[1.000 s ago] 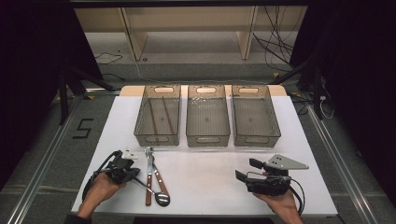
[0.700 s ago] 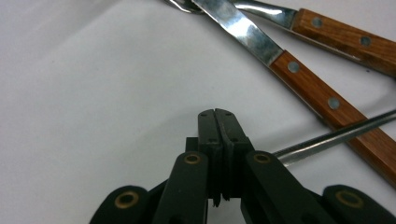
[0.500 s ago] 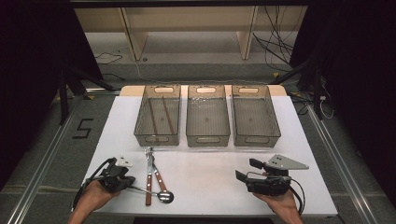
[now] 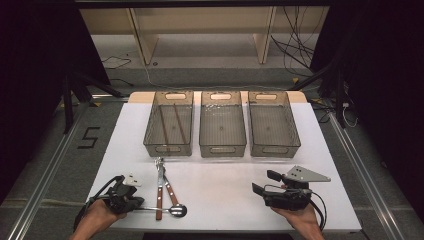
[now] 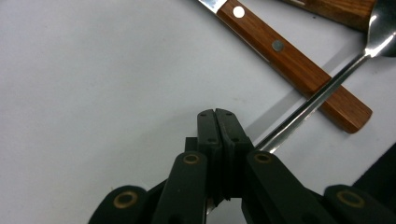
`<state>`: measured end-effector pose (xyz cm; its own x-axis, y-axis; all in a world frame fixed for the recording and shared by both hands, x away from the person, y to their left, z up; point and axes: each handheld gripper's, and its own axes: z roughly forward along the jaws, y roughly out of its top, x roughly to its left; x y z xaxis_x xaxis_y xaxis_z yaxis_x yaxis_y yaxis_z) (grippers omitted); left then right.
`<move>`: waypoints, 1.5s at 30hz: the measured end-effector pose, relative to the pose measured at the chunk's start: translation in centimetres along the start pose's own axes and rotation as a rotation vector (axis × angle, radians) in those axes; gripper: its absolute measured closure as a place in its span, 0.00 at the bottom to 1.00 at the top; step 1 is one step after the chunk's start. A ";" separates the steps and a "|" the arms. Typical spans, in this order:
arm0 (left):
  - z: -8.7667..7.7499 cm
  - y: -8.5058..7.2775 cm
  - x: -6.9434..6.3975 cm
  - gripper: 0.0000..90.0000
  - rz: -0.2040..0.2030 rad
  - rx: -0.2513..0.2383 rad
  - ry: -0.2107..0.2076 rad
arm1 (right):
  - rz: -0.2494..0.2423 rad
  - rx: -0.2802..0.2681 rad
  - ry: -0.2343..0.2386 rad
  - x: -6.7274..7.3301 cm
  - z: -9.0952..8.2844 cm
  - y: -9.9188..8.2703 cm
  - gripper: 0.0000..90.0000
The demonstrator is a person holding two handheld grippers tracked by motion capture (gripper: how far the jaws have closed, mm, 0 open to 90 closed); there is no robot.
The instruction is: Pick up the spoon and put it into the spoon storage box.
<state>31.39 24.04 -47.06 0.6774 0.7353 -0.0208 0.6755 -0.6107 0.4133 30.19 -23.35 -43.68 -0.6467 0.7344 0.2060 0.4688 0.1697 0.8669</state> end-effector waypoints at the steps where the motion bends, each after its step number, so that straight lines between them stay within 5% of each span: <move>1: -0.1 0.0 -0.1 0.97 0.007 0.007 0.000 | -0.001 -0.001 -0.001 0.0 0.0 0.0 0.29; 6: -0.2 0.0 -0.2 0.96 0.034 0.036 -0.019 | -0.001 -0.004 -0.002 -0.1 -0.1 0.0 0.29; 13: -0.8 0.6 -0.3 0.88 0.044 0.016 -0.021 | 0.002 -0.003 -0.002 0.0 -0.1 -0.1 0.29; 18: -1.7 1.4 -0.5 0.59 0.046 0.030 -0.045 | 0.003 -0.003 0.001 0.0 -0.2 -0.1 0.29; 23: -1.8 2.0 -1.1 0.35 0.112 0.085 -0.058 | 0.000 -0.006 0.003 0.0 -0.2 -0.1 0.29; 27: -1.6 2.3 -1.7 0.27 0.170 0.137 -0.065 | 0.001 -0.004 0.003 0.0 -0.2 -0.1 0.29; 31: -1.2 2.4 -2.2 0.28 0.210 0.152 -0.077 | 0.001 -0.002 0.006 0.0 -0.2 -0.2 0.29; 45: -0.1 2.6 -3.0 0.55 0.321 0.199 -0.073 | 0.000 0.002 0.007 -0.1 -0.2 -0.2 0.29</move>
<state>31.08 20.34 -45.84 0.8778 0.4789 0.0130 0.4641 -0.8567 0.2251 30.04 -23.54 -43.80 -0.6512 0.7295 0.2090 0.4699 0.1714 0.8659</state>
